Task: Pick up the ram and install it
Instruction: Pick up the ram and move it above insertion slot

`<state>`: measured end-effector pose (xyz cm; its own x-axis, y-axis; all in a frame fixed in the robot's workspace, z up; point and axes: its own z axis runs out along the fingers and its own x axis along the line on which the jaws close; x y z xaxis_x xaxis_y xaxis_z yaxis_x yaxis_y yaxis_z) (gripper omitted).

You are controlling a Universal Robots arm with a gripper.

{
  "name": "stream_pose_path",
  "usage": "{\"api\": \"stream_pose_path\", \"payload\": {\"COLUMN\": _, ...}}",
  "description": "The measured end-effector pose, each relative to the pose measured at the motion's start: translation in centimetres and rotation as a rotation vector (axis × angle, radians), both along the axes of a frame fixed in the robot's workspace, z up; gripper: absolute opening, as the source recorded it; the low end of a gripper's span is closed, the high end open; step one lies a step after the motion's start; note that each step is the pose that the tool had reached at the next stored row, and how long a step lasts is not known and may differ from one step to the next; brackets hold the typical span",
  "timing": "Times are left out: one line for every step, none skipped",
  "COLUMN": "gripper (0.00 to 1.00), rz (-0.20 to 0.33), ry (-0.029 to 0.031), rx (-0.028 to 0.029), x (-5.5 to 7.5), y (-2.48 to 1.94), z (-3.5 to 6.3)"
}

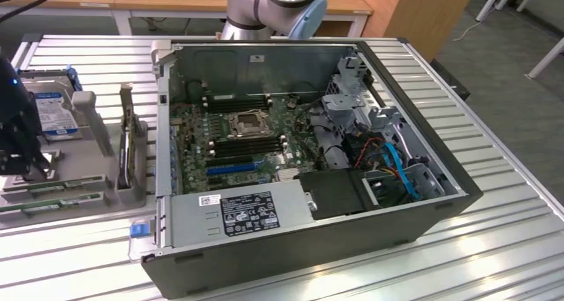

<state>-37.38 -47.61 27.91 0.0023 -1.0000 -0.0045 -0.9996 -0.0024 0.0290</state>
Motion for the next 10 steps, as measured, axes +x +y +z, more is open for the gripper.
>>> {"api": "stream_pose_path", "payload": {"gripper": 0.24, "rz": 0.000, "ry": 0.0000, "rx": 0.0000, "x": 0.0, "y": 0.03, "z": -0.18}}
{"api": "stream_pose_path", "payload": {"gripper": 0.24, "rz": 0.000, "ry": 0.0001, "rx": 0.0000, "x": 0.0, "y": 0.06, "z": -0.35}}
{"api": "stream_pose_path", "payload": {"gripper": 0.24, "rz": 0.001, "ry": 0.0001, "rx": 0.0000, "x": 0.0, "y": 0.09, "z": -0.55}}
{"api": "stream_pose_path", "payload": {"gripper": 0.24, "rz": 0.001, "ry": 0.0001, "rx": 0.0000, "x": 0.0, "y": 0.11, "z": -0.73}}
{"api": "stream_pose_path", "payload": {"gripper": 0.24, "rz": 0.001, "ry": 0.0000, "rx": 0.0000, "x": 0.0, "y": 0.11, "z": -0.83}}
{"api": "stream_pose_path", "payload": {"gripper": 0.24, "rz": 0.001, "ry": 0.0002, "rx": -0.0001, "x": 0.0, "y": 0.11, "z": -0.82}}
{"api": "stream_pose_path", "payload": {"gripper": 0.24, "rz": 0.001, "ry": 0.0002, "rx": -0.0001, "x": 0.0, "y": 0.10, "z": -0.82}}
{"api": "stream_pose_path", "payload": {"gripper": 0.24, "rz": 0.001, "ry": 0.0001, "rx": 0.0000, "x": 0.0, "y": 0.11, "z": -0.88}}
{"api": "stream_pose_path", "payload": {"gripper": 0.24, "rz": 0.001, "ry": 0.0000, "rx": 0.0000, "x": 0.0, "y": 0.11, "z": -1.08}}
{"api": "stream_pose_path", "payload": {"gripper": 0.24, "rz": 0.001, "ry": 0.0000, "rx": 0.0001, "x": 0.0, "y": 0.11, "z": -1.26}}
